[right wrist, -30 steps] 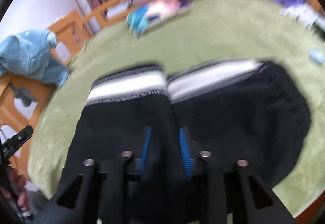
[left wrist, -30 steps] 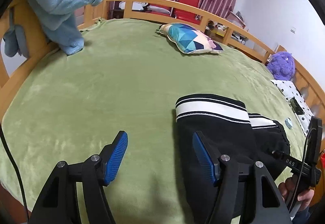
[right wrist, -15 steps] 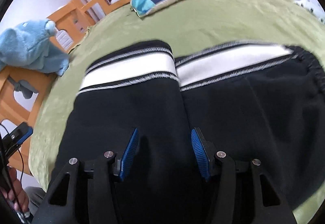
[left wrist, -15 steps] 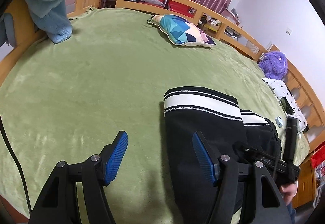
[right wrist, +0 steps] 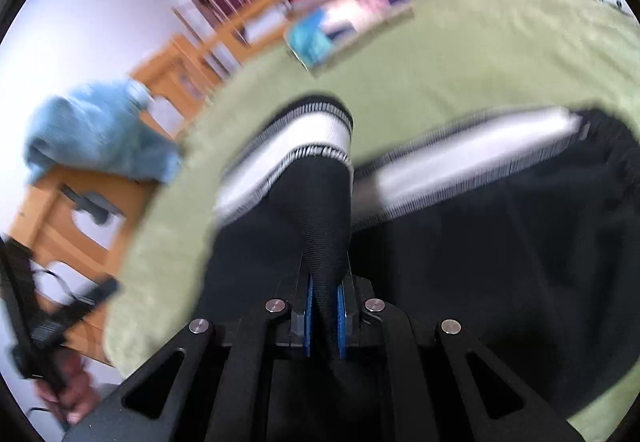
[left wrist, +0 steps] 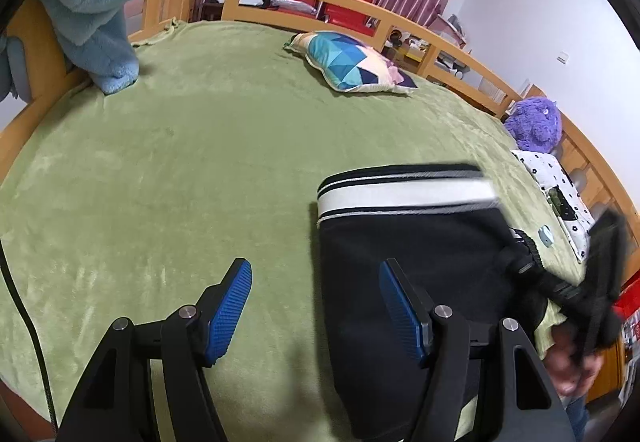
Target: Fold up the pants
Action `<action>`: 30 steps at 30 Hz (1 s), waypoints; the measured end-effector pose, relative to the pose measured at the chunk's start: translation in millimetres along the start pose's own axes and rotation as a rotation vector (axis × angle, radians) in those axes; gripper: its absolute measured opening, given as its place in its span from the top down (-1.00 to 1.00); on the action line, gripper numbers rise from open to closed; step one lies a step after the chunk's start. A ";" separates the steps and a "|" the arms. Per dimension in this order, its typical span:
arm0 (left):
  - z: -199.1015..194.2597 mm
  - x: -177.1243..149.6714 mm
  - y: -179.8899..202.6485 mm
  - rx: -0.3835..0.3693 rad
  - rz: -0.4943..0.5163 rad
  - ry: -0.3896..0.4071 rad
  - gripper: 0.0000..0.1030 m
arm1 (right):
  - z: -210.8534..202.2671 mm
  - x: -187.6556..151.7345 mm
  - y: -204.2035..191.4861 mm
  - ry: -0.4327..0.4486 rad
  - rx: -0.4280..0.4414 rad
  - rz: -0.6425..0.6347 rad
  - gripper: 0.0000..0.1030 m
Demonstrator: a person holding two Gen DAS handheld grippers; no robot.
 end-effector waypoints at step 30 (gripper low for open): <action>101.3 -117.8 139.6 -0.140 0.180 -0.304 -0.34 | -77.8 -109.7 130.8 0.008 -0.434 -0.155 0.35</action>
Point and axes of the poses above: each gripper's, at about its wrist camera, not at the fingertips, and z roughly the way its jaws point, y to its right, x to its top, the point moved 5 cm from there along z, roughly the way its jaws point, and after that the axes turned 10 degrees about -y, right-handed, at the moved point
